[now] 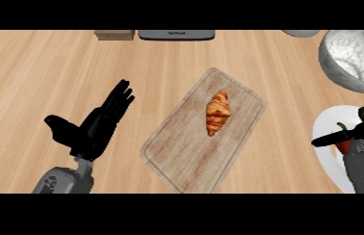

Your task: Pick the bell pepper from the plate and place it in the bowl

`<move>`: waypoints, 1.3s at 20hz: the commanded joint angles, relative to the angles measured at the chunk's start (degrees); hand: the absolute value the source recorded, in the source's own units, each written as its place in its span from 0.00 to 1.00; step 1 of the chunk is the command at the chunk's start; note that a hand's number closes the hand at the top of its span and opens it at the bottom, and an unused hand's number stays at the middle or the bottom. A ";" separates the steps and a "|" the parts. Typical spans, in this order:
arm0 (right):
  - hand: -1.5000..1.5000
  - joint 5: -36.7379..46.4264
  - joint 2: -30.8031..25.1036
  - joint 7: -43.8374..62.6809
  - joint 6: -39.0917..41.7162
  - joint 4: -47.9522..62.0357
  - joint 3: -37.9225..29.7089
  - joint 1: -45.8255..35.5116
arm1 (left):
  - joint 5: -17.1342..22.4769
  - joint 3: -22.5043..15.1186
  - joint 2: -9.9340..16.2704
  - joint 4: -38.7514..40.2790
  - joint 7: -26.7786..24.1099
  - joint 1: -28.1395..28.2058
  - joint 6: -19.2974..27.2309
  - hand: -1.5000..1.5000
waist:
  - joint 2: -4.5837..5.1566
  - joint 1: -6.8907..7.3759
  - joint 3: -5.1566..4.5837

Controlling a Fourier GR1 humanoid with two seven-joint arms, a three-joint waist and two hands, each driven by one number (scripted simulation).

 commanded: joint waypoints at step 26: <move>1.00 7.24 7.60 -22.30 9.55 7.52 12.02 -14.19 | -3.65 2.09 -4.21 -0.59 2.40 -1.59 -4.16 0.50 | 0.81 3.91 0.23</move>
